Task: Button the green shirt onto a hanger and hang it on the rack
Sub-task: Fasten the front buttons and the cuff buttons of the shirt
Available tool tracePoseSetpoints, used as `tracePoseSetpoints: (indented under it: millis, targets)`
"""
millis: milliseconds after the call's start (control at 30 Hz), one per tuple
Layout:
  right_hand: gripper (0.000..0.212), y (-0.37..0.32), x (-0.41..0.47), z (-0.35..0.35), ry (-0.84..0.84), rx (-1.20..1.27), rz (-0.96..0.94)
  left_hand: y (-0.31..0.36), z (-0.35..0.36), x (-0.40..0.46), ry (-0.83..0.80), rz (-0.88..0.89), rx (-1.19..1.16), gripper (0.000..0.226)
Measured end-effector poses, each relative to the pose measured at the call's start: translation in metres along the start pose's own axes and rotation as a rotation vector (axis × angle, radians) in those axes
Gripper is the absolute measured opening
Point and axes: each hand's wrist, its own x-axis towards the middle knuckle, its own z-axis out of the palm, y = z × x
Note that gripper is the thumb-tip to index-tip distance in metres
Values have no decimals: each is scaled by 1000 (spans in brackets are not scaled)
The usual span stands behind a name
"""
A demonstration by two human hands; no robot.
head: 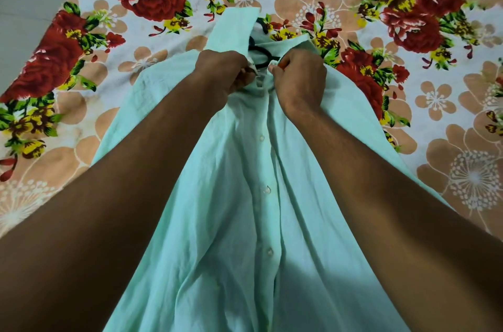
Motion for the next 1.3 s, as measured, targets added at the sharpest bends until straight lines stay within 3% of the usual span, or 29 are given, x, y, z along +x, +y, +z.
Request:
tracePoseSetpoints:
  millis: [167, 267, 433, 767, 967, 1300]
  targets:
    - [3, -6, 4, 3, -12, -67, 22, -4, 3, 4, 3, -33, -31, 7]
    - [6, -6, 3, -2, -35, 8, 54, -5, 6, 1, -14, -51, -36, 3]
    - [12, -11, 3, -16, -18, 178, 75, -9, 10, -1, -29, -6, 27, 18]
    - [24, -6, 7, -5, -276, 549, 337, -24, 11, 3, -2, 69, 75, 19]
    - [10, -11, 10, -11, -325, 700, 456, -24, 8, 3, 4, 105, 56, 20]
    - [2, -7, 5, -19, -425, 764, 474, -21, 2, 0, -82, 140, 151, 10]
